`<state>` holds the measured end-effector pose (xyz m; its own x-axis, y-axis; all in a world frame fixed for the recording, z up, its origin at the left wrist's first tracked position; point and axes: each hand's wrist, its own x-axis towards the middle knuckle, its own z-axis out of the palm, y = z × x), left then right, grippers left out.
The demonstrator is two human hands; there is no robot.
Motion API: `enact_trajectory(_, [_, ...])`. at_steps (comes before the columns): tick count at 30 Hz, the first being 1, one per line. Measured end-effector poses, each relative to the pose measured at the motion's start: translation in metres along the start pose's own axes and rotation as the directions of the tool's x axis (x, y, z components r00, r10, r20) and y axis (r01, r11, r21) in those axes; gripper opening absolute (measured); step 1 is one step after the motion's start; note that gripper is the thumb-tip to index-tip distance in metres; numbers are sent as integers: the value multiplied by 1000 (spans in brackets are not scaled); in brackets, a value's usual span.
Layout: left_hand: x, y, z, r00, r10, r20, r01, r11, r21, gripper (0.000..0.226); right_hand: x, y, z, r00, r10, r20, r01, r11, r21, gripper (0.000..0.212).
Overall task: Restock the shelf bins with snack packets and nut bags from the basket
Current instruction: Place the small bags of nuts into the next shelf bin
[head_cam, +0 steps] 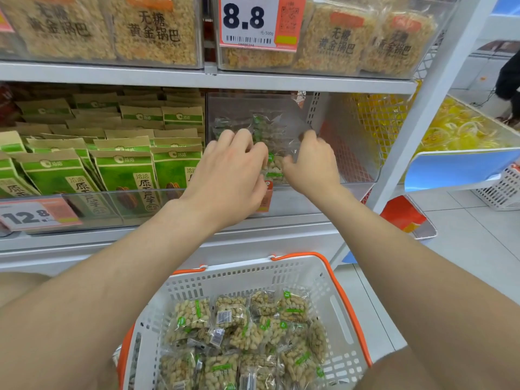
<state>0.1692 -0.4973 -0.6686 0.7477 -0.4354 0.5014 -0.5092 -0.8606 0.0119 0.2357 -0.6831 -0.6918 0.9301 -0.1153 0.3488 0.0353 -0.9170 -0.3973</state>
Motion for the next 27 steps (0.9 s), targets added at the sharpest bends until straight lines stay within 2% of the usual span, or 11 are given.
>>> enact_trajectory(3, [-7,10,-12,994,-6,-107,-3,996,-85,19,-19,-9,-14,958,-256,-126,261,965,22,16])
enact_trajectory(5, [-12,16,-16,995,-74,67,77,996,-49,33,-35,-16,-22,924,-366,-108,373,926,53,16])
enact_trajectory(7, [-20,15,-10,928,-91,363,81,996,41,37,-51,-18,-24,866,-500,-5,499,863,78,20])
enact_trajectory(9, [-27,8,-1,766,-83,638,26,995,98,36,-67,-19,-19,787,-566,244,564,821,88,20])
enact_trajectory(11, [-35,3,11,541,-102,835,-10,992,128,35,-84,-14,1,679,-498,539,546,834,84,18])
enact_trajectory(13, [-43,0,24,370,-121,921,-47,988,149,35,-103,-6,27,535,-384,752,525,849,60,20])
enact_trajectory(14, [-46,0,28,327,-124,937,-64,986,152,36,-111,-2,40,473,-320,821,514,857,38,22])
enact_trajectory(20, [-45,5,51,389,-24,921,-42,998,44,46,-152,11,106,207,-82,975,612,788,-64,26])
enact_trajectory(23, [-44,12,54,388,-3,922,-62,998,29,40,-171,21,138,176,-17,984,638,763,-101,26])
enact_trajectory(26, [-45,17,55,381,-1,925,-64,998,27,32,-186,30,158,138,24,990,674,730,-112,8])
enact_trajectory(27, [-45,18,55,381,-6,925,-57,998,30,25,-194,33,164,128,43,991,672,731,-119,20])
